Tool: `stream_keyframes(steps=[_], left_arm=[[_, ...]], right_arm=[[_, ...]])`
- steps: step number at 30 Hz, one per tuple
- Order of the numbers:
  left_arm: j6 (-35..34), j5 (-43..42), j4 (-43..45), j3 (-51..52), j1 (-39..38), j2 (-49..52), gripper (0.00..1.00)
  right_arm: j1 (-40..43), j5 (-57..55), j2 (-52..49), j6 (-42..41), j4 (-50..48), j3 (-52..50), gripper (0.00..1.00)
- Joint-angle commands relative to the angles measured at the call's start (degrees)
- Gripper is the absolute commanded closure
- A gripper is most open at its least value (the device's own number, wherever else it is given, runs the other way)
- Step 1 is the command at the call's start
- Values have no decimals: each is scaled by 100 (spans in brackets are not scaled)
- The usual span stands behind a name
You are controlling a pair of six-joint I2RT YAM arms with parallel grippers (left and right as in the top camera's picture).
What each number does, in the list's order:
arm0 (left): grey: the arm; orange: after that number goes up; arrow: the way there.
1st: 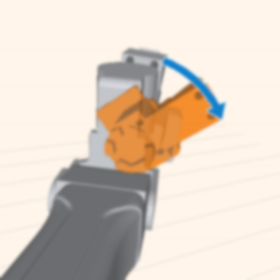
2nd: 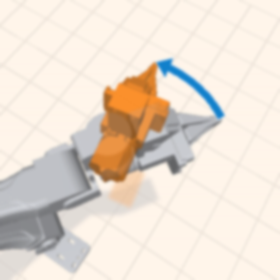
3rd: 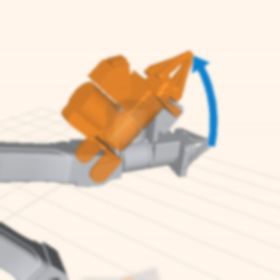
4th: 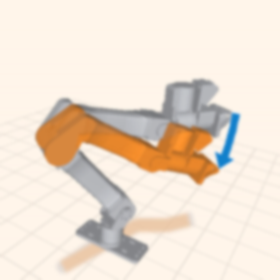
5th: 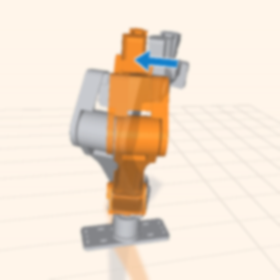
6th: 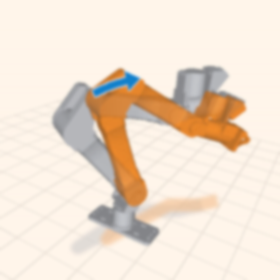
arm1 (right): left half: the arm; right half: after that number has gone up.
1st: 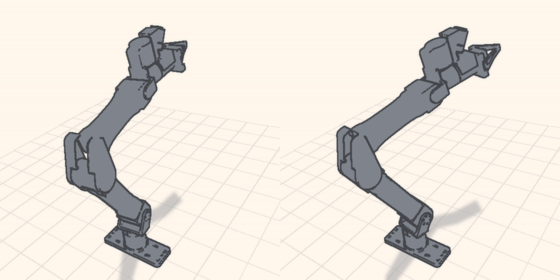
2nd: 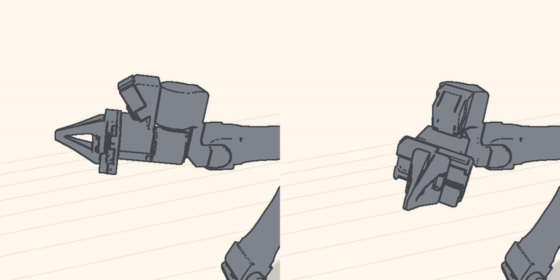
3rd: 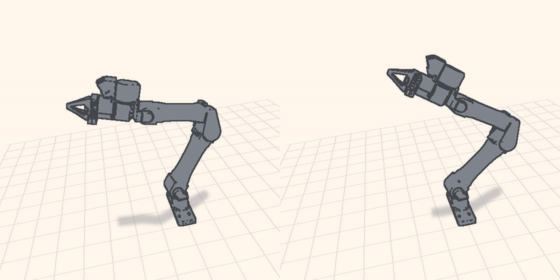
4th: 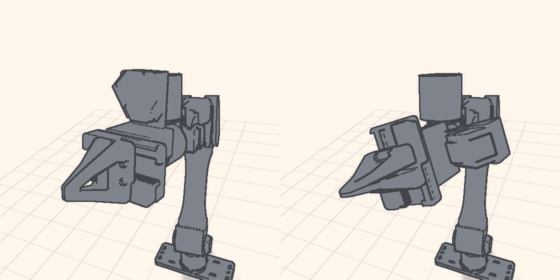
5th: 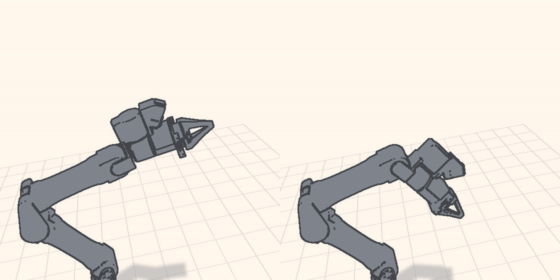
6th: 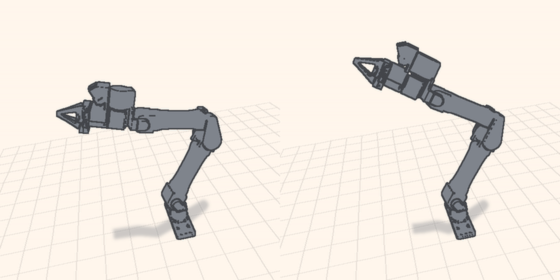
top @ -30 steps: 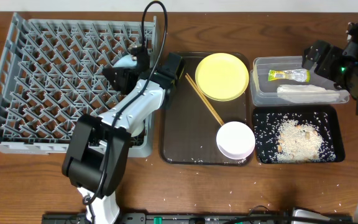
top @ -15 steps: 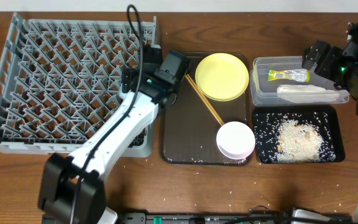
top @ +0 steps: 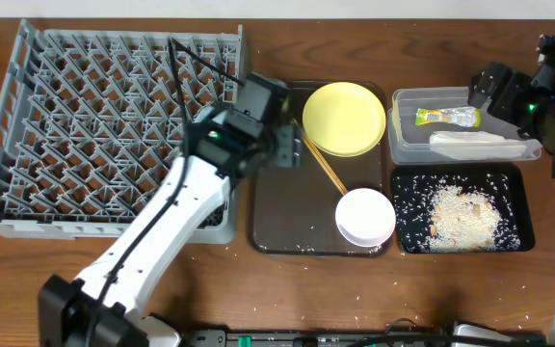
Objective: Sort waste into correct bins and load items into the dishwasher
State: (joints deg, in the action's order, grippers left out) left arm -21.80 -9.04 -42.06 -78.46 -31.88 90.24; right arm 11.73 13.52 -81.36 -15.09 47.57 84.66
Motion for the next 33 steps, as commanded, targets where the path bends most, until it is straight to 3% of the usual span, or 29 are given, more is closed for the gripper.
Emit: stream_keyframes(steps=[1, 8, 17, 24, 26, 29, 30, 33], left_arm=[[-640, -1132, 13, 61, -420, 660, 26], [-1113, -2129, 754, 48, -866, 1814, 25], [-1060, -2503, 758, -28, -992, 2428, 26], [-1043, -2789, 743, -221, -931, 2955, 35], [-1043, -2804, 710, -289, -916, 3064, 40], [-1019, -2793, 605, -372, -872, 3097, 56], [-1021, -2782, 579, -387, -850, 3095, 67], [-1054, -2785, 544, -402, -761, 3095, 89]], right_arm=[[15, 42, -7, -74, 4, 68, 1], [15, 42, -7, -74, 4, 68, 1], [15, 42, -7, -74, 4, 68, 1], [15, 42, -7, -74, 4, 68, 1], [15, 42, -7, -74, 4, 68, 1], [15, 42, -7, -74, 4, 68, 1], [15, 42, -7, -74, 4, 68, 1], [15, 42, -7, -74, 4, 68, 1]])
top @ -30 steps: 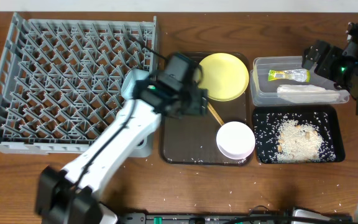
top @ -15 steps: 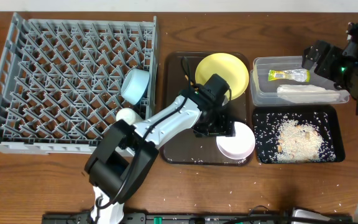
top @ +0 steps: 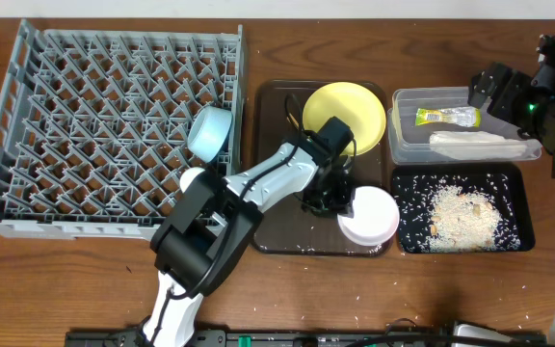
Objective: Sort waste into correct bins and load items into the dishwasher
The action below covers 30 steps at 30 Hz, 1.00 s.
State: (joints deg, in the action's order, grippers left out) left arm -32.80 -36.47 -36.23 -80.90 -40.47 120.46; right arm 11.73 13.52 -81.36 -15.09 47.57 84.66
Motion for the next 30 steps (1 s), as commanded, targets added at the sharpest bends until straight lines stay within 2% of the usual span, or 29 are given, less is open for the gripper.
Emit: stream_keyframes(steps=[1, 10, 14, 18, 24, 30], left_arm=[[-2, -42, -61, -157, 138, 70, 92], [223, 48, -426, -157, 597, -184, 93], [393, 592, -520, -157, 835, -601, 93], [562, 1725, -557, -157, 1071, -1261, 92], [621, 4454, -330, -157, 1379, -2253, 93], [782, 6566, 308, -157, 1670, -2575, 93]], right_arm=[[15, 42, -7, -74, 4, 68, 1], [15, 42, -7, -74, 4, 68, 1], [15, 42, -7, -74, 4, 68, 1], [15, 42, -7, -74, 4, 68, 1], [15, 42, -7, -74, 4, 68, 1], [15, 42, -7, -74, 4, 68, 1]])
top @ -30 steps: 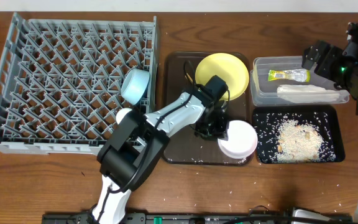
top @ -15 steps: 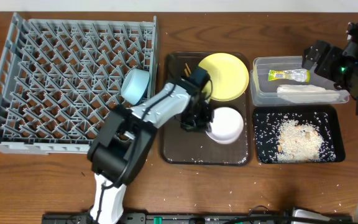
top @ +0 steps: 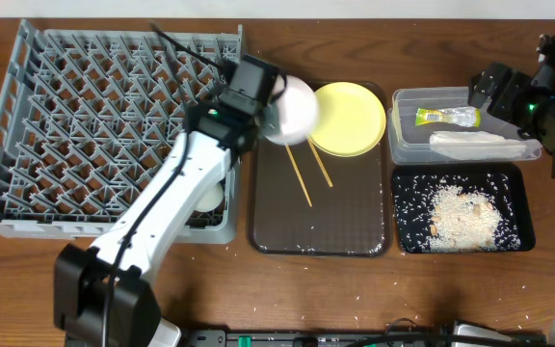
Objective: Sort waste into correct bins and load items into the dishwasher
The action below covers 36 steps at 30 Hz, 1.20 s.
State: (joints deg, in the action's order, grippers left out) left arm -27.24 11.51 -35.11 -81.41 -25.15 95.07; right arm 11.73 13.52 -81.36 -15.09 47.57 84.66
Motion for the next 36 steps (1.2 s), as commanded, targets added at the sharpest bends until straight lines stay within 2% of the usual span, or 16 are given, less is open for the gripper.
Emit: stream_keyframes(steps=[1, 5, 9, 18, 22, 36], left_arm=[[304, 1993, 323, -98, 175, -31, 93], [660, 3235, 1001, -31, 304, 96, 92], [1405, 4282, 1794, -31, 391, 391, 93], [3488, 5370, 3797, -31, 634, 1519, 93], [4253, 5864, 4430, -31, 704, 1928, 93], [4444, 5796, 4529, 0, 885, 2455, 93]], right_arm=[[15, 42, -7, -74, 4, 68, 1], [15, 42, -7, -74, 4, 68, 1], [15, 42, -7, -74, 4, 68, 1], [15, 42, -7, -74, 4, 68, 1], [15, 42, -7, -74, 4, 68, 1], [15, 42, -7, -74, 4, 68, 1]])
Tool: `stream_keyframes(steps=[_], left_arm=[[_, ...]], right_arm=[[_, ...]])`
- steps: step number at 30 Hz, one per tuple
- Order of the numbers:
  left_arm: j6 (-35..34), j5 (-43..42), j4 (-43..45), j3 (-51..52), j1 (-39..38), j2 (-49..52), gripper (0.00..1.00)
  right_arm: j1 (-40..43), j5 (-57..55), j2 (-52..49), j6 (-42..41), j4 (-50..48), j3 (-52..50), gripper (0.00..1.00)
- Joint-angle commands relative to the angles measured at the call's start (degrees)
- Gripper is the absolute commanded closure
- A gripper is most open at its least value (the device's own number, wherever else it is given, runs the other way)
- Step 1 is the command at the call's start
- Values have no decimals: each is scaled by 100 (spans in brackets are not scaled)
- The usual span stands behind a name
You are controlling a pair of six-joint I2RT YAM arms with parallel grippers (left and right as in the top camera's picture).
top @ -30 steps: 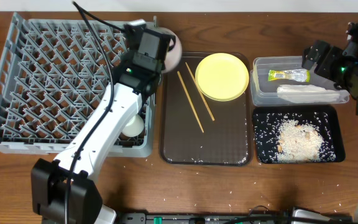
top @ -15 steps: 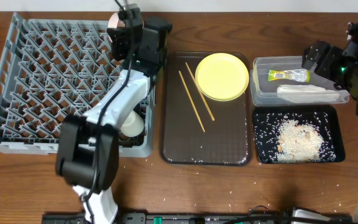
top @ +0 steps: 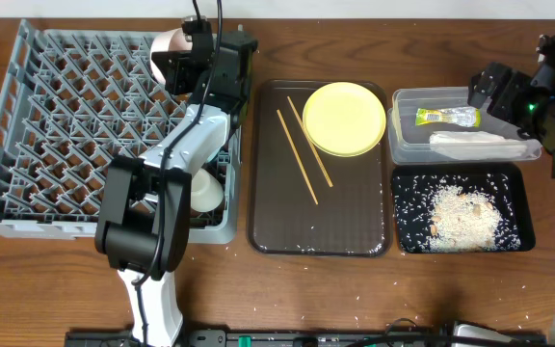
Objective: Sort waste into correct bins and load items into the dishwasher
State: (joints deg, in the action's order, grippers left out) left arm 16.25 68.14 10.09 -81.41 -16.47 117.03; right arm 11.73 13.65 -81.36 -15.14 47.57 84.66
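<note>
In the overhead view my left gripper [top: 189, 53] hangs over the far right corner of the grey dish rack [top: 56, 125], shut on a white bowl [top: 169, 43] that is tipped on edge. Another pale bowl [top: 206, 189] sits in the rack's near right part, half hidden by the arm. A yellow plate [top: 345, 118] and two chopsticks [top: 299, 154] lie on the brown tray [top: 355, 236]. My right gripper [top: 488, 89] hovers at the far right over the clear bin [top: 408, 145]; its jaws are unclear.
The clear bin holds a green wrapper [top: 446, 117] and a white napkin [top: 475, 143]. A black tray [top: 408, 188] with scattered rice and food scraps [top: 461, 212] lies in front of it. Rice grains dot the wooden table's front.
My left gripper has carried the white bowl from over the tray's far left edge to the rack's far right corner. The chopsticks, plate and right arm stay put.
The left gripper was first at the rack's right edge by the tray. Then it was down at the white bowl on the tray's near right, a pale bowl left in the rack. Then it held the white bowl beside the yellow plate, and now over the rack.
</note>
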Motion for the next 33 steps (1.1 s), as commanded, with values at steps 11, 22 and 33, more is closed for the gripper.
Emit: stream_keyframes(steps=[11, 22, 33], left_arm=[[518, 151, 247, 7, -289, 437, 93], [511, 197, -636, 7, -584, 437, 59], [511, -481, -960, 4, -789, 186, 41]], right_arm=[[15, 28, -7, -70, 4, 68, 1], [15, 28, -7, -70, 4, 68, 1], [15, 28, -7, -70, 4, 68, 1]])
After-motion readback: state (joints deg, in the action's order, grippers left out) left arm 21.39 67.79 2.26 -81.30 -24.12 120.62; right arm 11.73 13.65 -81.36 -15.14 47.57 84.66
